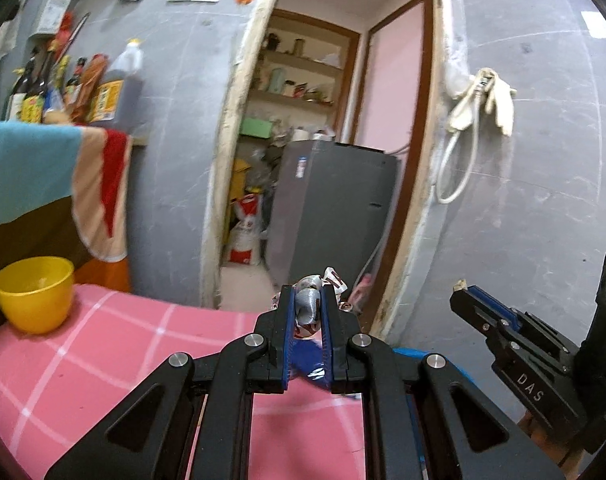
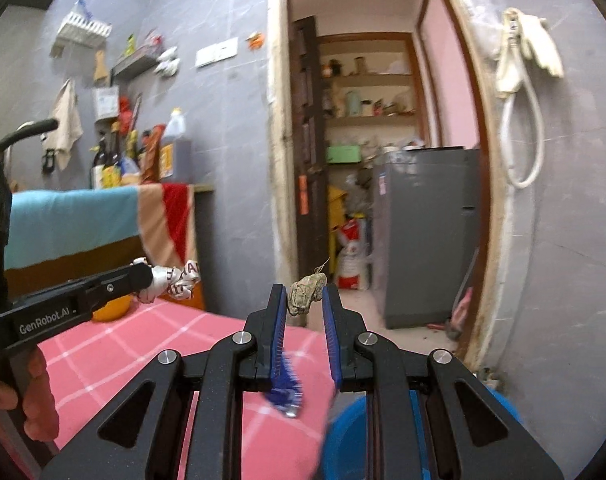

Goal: Collect trash
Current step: 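Carry both items over the blue bucket and open both grippers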

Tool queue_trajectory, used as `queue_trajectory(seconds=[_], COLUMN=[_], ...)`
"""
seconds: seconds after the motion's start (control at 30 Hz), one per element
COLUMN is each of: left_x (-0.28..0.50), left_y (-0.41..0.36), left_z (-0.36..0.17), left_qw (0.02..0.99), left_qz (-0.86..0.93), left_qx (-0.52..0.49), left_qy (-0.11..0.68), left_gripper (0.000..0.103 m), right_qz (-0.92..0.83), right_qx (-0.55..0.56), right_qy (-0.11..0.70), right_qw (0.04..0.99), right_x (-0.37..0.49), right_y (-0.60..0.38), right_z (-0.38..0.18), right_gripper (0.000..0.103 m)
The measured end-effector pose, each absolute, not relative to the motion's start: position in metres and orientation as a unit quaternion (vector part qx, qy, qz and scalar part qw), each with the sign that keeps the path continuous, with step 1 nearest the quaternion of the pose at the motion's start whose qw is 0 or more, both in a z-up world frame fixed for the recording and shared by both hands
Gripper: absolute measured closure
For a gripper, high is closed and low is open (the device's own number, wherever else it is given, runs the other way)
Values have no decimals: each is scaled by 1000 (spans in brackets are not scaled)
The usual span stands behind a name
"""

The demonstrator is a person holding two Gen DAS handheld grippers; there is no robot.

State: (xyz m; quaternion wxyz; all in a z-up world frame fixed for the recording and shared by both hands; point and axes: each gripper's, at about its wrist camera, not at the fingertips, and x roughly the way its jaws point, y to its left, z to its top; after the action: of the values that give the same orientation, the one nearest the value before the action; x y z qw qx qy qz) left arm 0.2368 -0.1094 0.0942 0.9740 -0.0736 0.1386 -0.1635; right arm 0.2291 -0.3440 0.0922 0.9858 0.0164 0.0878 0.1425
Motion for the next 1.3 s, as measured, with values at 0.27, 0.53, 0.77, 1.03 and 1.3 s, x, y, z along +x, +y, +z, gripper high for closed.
queue_trajectory(seconds=[0.27,0.53,0.77,1.03,1.3], left_x=[243,255,268,287,302], left_y=[-163,-210,-233,-244,-246], left_z=[90,79,67,47,36], left_qw=[964,950,939,922,903], left_qz=[-210,-246,-257,-253,-259], left_qx=[-61,-50,-49,-58,-70], left_qy=[150,186,225,288,336], left_gripper=[93,93,93,93,88], right_qz=[90,55,43,41,38], right_qx=[53,72,93,106,111], right_qy=[85,115,159,191,218], right_qw=[991,989,982,975,969], right_x=[220,221,231,242,252], right_y=[-396,-433,-449,-455,-458], right_z=[90,76,60,49,43], right_gripper=[86,86,85,85,84])
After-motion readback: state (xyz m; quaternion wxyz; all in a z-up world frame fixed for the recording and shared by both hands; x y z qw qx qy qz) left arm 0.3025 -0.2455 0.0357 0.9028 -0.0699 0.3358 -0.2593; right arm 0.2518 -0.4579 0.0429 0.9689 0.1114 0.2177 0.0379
